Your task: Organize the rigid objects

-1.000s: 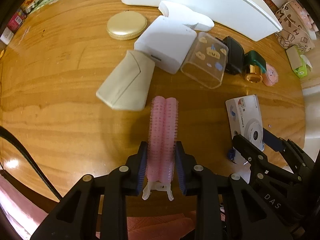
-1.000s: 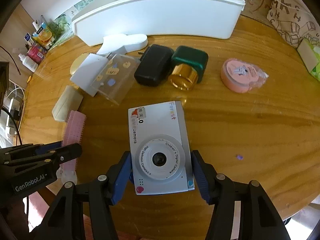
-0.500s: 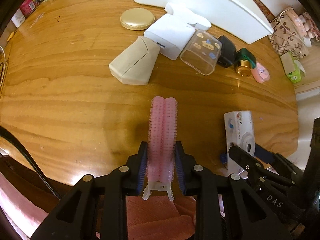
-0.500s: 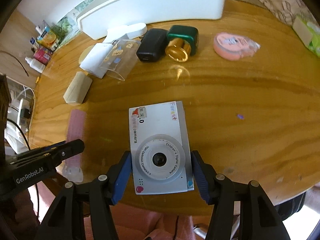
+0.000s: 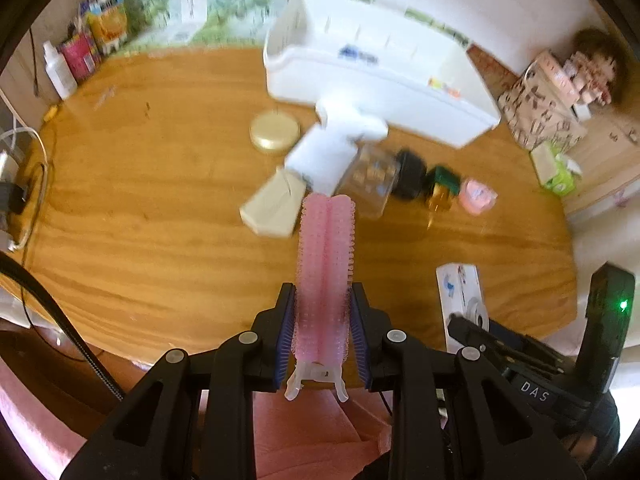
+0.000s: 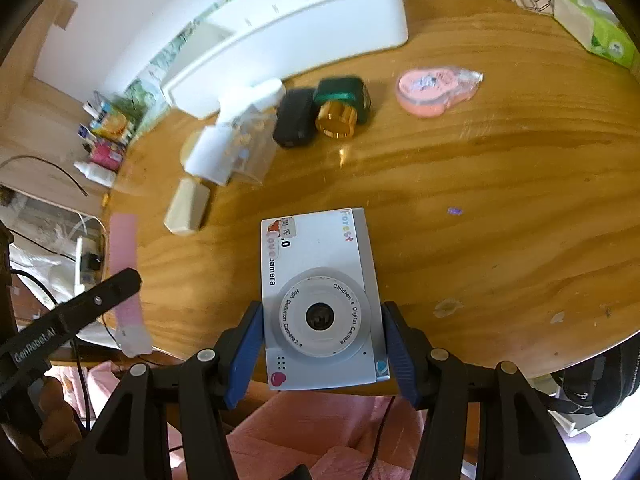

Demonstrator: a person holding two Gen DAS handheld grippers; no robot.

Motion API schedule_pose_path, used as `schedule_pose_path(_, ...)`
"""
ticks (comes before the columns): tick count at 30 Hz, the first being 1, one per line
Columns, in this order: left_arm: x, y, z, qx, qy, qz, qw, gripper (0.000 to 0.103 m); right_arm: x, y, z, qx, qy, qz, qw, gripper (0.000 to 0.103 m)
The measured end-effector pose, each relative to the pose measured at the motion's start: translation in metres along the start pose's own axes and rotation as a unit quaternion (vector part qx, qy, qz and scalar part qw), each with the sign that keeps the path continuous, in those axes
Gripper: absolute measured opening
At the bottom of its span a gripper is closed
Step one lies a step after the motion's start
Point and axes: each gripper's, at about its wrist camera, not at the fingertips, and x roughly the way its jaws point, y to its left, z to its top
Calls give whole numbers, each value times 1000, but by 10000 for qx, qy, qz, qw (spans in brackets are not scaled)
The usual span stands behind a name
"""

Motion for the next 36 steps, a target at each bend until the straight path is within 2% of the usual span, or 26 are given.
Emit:
schedule_pose_path(3,-23,0,11,56,-328,16,9994,28,-14,-3,2,26,-187,116,9998,58)
schedule_pose_path(11,-48,-19,45,193,-1000,49,9948,28,-45,-2,23,-9,-670,277,9974,58)
schedule_pose_path(17,-73,-23,70,323,-1444,56,9890,28,-72,4,52,-121,-1121,380,9929,58)
schedule_pose_path(25,-94,-29,109,467,-2003,-32,9786,28,-104,19,97,-385,-1818,426,9817,58)
schedule_pose_path(30,-96,-30,131,491,-2354,-176,9705,28,-117,25,121,-595,-2255,647,9703,58)
schedule_pose_path(36,-85,-34,154,707,-2736,-456,9582,28,-110,29,153,-729,-2474,848,9624,58)
